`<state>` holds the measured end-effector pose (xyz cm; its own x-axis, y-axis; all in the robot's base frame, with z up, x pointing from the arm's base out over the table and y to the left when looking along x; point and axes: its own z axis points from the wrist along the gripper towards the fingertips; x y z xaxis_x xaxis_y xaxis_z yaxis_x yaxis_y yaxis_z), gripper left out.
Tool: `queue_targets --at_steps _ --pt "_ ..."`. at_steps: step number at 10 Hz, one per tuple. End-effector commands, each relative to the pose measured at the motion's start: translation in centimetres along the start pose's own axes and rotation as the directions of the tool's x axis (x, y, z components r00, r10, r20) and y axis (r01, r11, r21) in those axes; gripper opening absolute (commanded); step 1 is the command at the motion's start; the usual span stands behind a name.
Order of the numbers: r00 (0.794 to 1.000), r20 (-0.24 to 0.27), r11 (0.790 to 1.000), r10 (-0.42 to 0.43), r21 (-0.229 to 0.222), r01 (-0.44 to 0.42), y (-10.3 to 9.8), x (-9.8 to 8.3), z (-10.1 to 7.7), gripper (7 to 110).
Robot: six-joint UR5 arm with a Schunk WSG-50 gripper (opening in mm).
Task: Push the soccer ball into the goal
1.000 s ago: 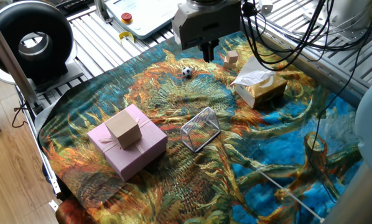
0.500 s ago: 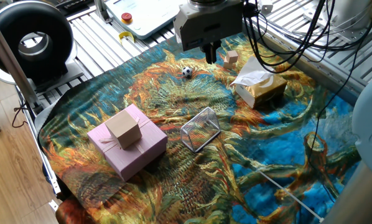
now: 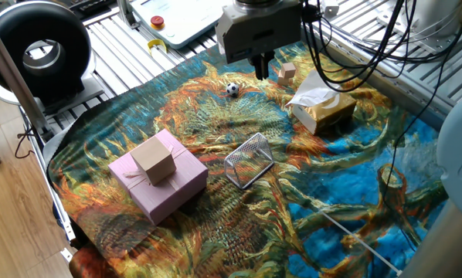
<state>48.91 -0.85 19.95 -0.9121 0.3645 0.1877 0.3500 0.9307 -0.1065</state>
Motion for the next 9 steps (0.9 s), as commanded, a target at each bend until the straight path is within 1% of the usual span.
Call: queue_targets --at_steps 1,2,3,4,5,6,7,8,9 --pt "1.0 0.003 1.0 -0.015 -0.015 0.015 0.3 -0.1 -0.1 7" --pt "1.0 0.004 1.0 -0.015 -0.015 0.015 0.3 -0.1 -0.1 7" --pt "1.0 0.017 1.0 0.021 -0.024 -0.021 0.5 -0.4 -0.1 7" --pt "0.998 0.015 0.998 0.059 -0.024 -0.059 0.5 -0.4 -0.1 7" --pt "0.997 0.075 0.996 -0.027 -0.085 0.033 2.1 -1.8 -0.3 7" --pt "0.991 0.129 0.994 -0.034 -0.098 0.047 2.5 -3.1 -0.4 7" --pt "0.987 0.154 0.998 -0.038 -0.04 0.045 1.1 -3.8 -0.4 7" --pt "0.991 0.133 1.0 -0.015 -0.004 0.015 0.1 -3.3 -0.3 7" --pt "0.991 0.125 0.999 0.047 -0.004 -0.047 -0.1 -3.1 -0.3 7"
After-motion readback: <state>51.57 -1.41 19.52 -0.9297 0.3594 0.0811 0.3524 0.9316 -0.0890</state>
